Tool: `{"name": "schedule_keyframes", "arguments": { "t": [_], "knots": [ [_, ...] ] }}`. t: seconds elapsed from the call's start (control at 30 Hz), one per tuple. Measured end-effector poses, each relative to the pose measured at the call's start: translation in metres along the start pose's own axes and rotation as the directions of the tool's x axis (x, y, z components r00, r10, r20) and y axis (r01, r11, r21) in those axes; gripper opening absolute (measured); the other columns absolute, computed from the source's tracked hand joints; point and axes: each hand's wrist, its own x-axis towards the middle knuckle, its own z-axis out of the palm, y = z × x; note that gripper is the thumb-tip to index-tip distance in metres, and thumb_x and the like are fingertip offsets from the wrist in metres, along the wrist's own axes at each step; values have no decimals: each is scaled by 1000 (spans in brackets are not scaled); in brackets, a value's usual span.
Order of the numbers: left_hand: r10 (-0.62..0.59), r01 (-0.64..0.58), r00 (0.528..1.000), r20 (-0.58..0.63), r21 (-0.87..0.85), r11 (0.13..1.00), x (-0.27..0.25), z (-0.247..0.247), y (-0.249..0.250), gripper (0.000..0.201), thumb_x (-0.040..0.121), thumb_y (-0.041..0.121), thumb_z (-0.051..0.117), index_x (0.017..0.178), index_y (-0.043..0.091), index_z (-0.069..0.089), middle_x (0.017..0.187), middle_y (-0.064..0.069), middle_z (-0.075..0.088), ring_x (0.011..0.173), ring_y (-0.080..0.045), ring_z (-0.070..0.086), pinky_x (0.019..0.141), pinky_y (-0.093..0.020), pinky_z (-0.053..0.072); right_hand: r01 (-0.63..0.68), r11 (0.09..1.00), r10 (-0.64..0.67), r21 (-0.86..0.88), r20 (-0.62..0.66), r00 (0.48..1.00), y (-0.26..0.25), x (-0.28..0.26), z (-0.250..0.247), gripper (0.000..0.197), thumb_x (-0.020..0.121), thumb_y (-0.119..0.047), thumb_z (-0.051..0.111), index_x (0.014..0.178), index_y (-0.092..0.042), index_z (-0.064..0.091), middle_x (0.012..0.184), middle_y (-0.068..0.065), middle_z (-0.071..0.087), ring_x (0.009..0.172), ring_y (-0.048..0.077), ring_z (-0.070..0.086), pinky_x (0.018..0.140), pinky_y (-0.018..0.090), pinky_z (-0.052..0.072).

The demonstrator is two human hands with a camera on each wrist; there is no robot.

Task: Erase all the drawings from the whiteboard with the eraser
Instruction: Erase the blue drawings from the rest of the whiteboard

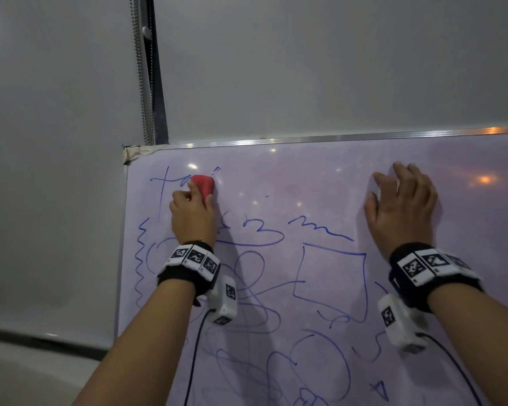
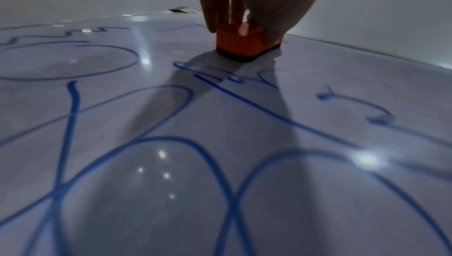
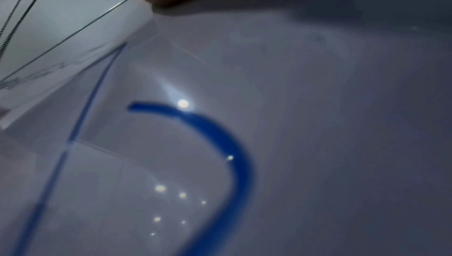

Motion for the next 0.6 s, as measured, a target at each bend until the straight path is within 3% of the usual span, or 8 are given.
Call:
{"name": "schedule_keyframes", "arguments": {
  "t": [0.1, 0.17, 0.23, 0.3, 0.37, 0.47, 0.53, 0.6],
  "knots": [
    [380, -382, 923, -59, -31, 923, -25, 9, 12, 46, 89, 28, 54, 126, 0, 54, 96, -23, 57, 77, -37, 56, 52, -36, 48, 3, 1000, -3, 8, -16, 1000, 1, -1, 1, 31, 89, -21, 41, 114, -6, 50, 124, 26, 48, 120, 37, 33, 102, 49, 24],
    [467, -467, 883, -50, -4, 884, -28, 14, 9, 49, 88, 34, 46, 124, 2, 57, 92, -20, 59, 71, -34, 56, 48, -33, 47, 5, 1000, -4, 14, -23, 1000, 2, -1, 1, 31, 89, -21, 41, 115, -6, 49, 125, 26, 47, 120, 37, 33, 103, 49, 23],
    [345, -347, 937, -57, -38, 937, -13, 11, 5, 48, 91, 33, 48, 130, 5, 52, 101, -21, 56, 81, -36, 55, 55, -38, 51, 6, 1000, -6, 14, -30, 1000, 2, -1, 0, 31, 90, -21, 41, 116, -5, 49, 125, 26, 46, 120, 38, 34, 103, 50, 24],
    [41, -43, 999, -28, -70, 997, 14, 4, 3, 52, 96, 33, 47, 142, 11, 38, 120, -20, 47, 105, -36, 46, 76, -44, 50, 0, 1000, 0, 20, -19, 1000, 1, -1, -1, 32, 90, -21, 41, 115, -5, 49, 125, 28, 46, 120, 38, 33, 102, 50, 24],
    [-155, 154, 988, -9, -59, 986, 35, -1, 6, 55, 98, 34, 41, 146, 12, 27, 128, -17, 39, 116, -32, 38, 88, -44, 44, -3, 1000, 4, 23, -27, 1000, 1, -1, 0, 32, 88, -20, 42, 114, -4, 50, 124, 29, 46, 119, 38, 33, 101, 51, 24],
    [163, -166, 984, -78, -36, 985, 25, -1, 33, 51, 95, 35, 43, 138, 7, 42, 114, -20, 50, 98, -35, 50, 71, -39, 51, 2, 1000, -2, 5, -59, 998, 0, -1, 2, 30, 88, -18, 44, 113, -3, 52, 124, 28, 47, 119, 38, 34, 101, 49, 25],
    [438, -441, 894, -100, -9, 898, 7, 9, 39, 49, 89, 35, 42, 123, 4, 59, 94, -19, 59, 74, -33, 57, 52, -31, 49, 1, 1000, -1, 1, -69, 998, 1, -2, 2, 30, 88, -18, 44, 113, -3, 53, 123, 28, 47, 118, 38, 34, 100, 48, 25],
    [489, -490, 864, -121, 24, 871, 11, 11, 33, 49, 88, 36, 42, 121, 5, 61, 92, -19, 60, 71, -33, 57, 51, -31, 49, 6, 1000, -6, 4, -71, 997, 2, -2, 1, 30, 88, -19, 44, 113, -3, 53, 123, 29, 48, 118, 38, 35, 100, 49, 26]
  ]
}}
